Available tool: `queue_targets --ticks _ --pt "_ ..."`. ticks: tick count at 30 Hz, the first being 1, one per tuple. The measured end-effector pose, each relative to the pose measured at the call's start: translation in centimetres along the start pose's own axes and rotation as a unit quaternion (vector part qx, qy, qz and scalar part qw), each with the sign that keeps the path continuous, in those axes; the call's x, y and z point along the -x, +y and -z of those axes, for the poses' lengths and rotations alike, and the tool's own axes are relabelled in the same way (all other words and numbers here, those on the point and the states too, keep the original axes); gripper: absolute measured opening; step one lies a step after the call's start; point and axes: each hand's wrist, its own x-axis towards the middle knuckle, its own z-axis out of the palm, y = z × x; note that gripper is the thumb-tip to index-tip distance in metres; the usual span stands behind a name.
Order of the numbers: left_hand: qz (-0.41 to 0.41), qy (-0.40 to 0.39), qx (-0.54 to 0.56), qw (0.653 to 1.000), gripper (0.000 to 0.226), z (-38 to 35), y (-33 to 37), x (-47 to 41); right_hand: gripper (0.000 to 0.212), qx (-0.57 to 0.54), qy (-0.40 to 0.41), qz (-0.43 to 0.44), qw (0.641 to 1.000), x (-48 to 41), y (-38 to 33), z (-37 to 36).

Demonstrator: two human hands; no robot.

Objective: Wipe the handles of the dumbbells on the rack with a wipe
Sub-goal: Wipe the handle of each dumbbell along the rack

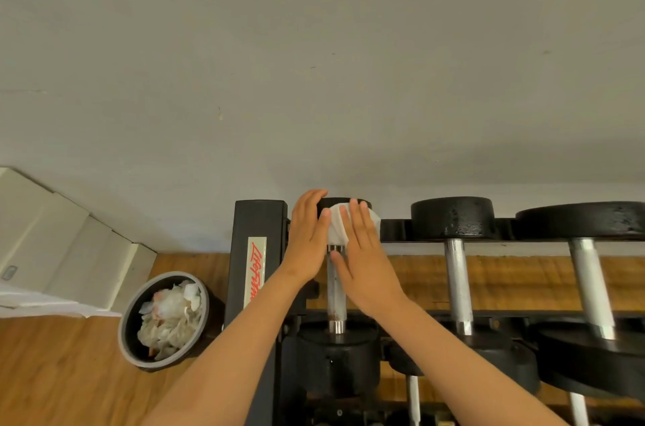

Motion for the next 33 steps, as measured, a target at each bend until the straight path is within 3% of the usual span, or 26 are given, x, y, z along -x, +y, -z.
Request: queue_targets --ticks 5,8,14,20,24,27,33 --pt "0.004 -0.014 -0.006 1.000 0.047 0.2 0.1 -0.1 0.070 0.008 0.006 -0.002 1.000 0.7 0.0 -0.4" --pt "0.020 -0.014 0.002 1.000 0.054 0.1 0.3 0.8 0.069 -0.010 -0.008 -0.012 1.000 -0.2 -0.4 0.4" --pt "0.105 0.094 0.025 0.990 0.059 -2.0 -0.7 8.5 0.058 -0.041 -0.004 -0.008 0.999 -0.6 0.0 1.0" --pt "0.117 0.056 -0.079 0.988 0.071 -4.2 -2.2 14.1 0.049 -0.003 0.113 -0.011 0.994 -1.1 -0.3 1.7" --pt "0.137 0.097 -0.115 0.979 0.058 -4.8 -2.2 13.6 0.036 0.053 0.164 -0.005 0.985 -2.7 -0.4 3.2" --pt "0.193 0.135 -0.099 0.967 0.054 -5.1 -1.7 13.1 0.035 0.011 0.137 -0.024 0.990 -3.4 -0.8 3.6" --pt "0.206 0.151 -0.073 0.964 0.049 -5.2 -1.7 13.4 0.063 0.041 0.051 -0.011 0.998 0.1 -1.0 0.5"
